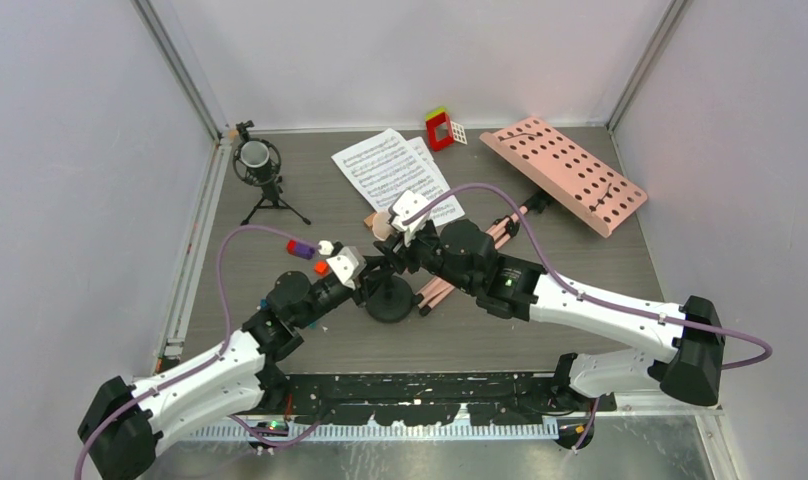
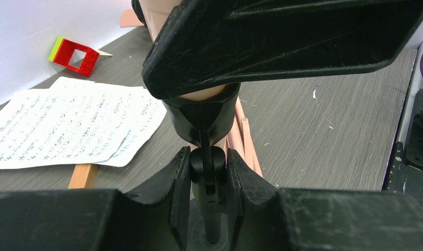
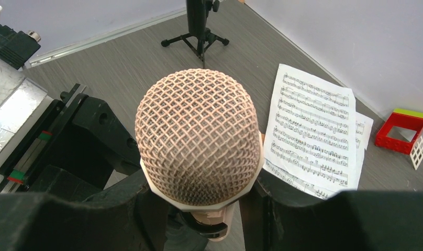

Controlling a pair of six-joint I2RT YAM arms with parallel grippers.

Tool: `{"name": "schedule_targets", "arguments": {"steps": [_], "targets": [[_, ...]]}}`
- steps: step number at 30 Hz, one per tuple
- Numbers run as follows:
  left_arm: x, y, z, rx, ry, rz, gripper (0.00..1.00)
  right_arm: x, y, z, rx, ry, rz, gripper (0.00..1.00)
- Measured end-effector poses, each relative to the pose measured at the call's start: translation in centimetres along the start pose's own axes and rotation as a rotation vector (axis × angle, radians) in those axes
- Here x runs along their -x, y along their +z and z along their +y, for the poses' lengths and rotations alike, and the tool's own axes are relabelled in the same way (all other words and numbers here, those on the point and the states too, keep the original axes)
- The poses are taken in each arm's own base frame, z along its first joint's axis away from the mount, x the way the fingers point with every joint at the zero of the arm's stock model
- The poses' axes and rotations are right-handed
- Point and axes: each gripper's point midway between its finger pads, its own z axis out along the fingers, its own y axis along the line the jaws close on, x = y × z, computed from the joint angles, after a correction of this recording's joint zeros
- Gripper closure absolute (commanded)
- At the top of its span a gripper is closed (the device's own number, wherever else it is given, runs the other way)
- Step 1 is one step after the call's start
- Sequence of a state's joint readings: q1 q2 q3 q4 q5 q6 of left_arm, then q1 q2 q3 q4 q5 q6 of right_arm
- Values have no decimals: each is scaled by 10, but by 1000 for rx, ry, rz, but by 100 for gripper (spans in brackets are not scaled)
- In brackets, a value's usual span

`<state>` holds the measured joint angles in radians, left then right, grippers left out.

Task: Pack up the instrument practice props

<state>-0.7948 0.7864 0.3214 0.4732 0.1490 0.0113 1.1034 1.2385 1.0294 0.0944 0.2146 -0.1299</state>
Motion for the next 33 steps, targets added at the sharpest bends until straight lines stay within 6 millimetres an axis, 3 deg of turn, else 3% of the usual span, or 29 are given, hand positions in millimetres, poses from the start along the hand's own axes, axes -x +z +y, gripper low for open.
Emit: {"name": "schedule_targets", "arguments": {"steps": [21,33], "targets": [[8,10,2,1,-2,-10,100,24,-3,-8,-19,1,-13,99],[3,13,2,1,-4,12,100,63,-7,-10,-5,14,-85,99]]}}
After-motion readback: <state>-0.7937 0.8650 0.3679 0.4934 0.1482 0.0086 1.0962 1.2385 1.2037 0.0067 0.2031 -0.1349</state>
